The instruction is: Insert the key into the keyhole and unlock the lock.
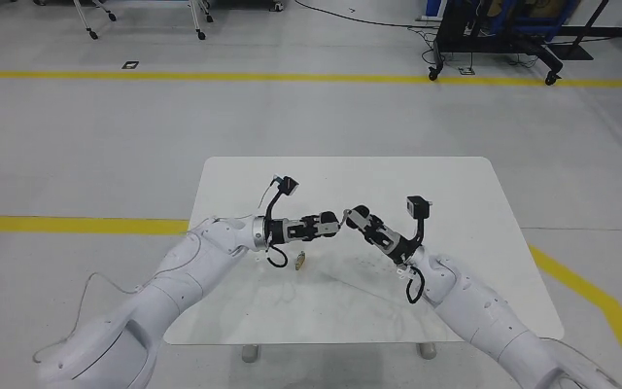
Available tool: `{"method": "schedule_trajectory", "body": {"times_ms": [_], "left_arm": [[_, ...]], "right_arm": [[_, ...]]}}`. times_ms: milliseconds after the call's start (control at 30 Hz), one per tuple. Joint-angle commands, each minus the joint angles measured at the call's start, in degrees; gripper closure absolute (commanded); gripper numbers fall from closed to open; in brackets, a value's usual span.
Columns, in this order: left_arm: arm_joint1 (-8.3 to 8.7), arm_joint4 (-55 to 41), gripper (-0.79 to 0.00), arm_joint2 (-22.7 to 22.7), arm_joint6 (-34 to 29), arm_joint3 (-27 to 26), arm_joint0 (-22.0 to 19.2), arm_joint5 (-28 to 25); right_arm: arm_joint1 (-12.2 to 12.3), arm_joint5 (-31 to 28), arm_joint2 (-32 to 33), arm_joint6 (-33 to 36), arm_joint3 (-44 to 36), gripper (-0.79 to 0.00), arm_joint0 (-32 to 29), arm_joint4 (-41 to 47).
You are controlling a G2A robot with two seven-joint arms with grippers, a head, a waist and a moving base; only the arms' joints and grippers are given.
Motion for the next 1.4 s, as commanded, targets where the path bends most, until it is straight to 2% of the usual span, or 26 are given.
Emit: {"method": "schedule_trajectory", "body": {"times_ms": [0,467,633,667,700,1233,1267,1300,1367], "left_arm": [[-0.25,-0.5,-0.394,1.1,0.4,0.6,-0.5,-0.4],[-1.96,-3.1,-0.231,5.9,1.2,4.4,-3.2,-1.2],[-2.29,-4.1,-0.092,6.9,1.5,5.1,-3.7,-1.5],[-2.33,-4.3,-0.028,7.1,1.6,5.2,-3.8,-1.6],[-2.37,-4.4,0.0,7.3,1.7,5.3,-3.9,-1.7],[-1.97,-9.2,0.0,9.3,1.0,4.6,-4.6,-1.0],[-1.89,-9.5,0.0,9.4,1.0,4.4,-4.6,-1.0],[-1.81,-9.7,0.0,9.5,0.9,4.2,-4.6,-0.9],[-1.64,-10.2,0.0,9.6,0.8,3.8,-4.6,-0.8]], "right_arm": [[-0.2,0.0,0.1,0.4,0.3,0.0,0.0,0.0],[-1.4,0.0,0.4,3.1,1.4,0.0,0.6,1.1],[-1.8,0.0,0.7,4.0,2.0,0.0,0.7,1.3],[-1.8,0.0,0.8,4.1,2.1,0.0,0.7,1.3],[-1.9,0.0,0.9,4.2,2.1,0.0,0.7,1.3],[-1.6,0.0,4.0,7.8,1.3,0.0,-0.9,3.9],[-1.5,0.0,4.3,8.3,1.1,-0.2,-1.2,4.1],[-1.3,0.0,4.7,8.8,0.9,-0.785,-1.4,4.5],[-1.3,0.0,5.0,9.0,0.9,-0.785,-1.6,5.0]]}}
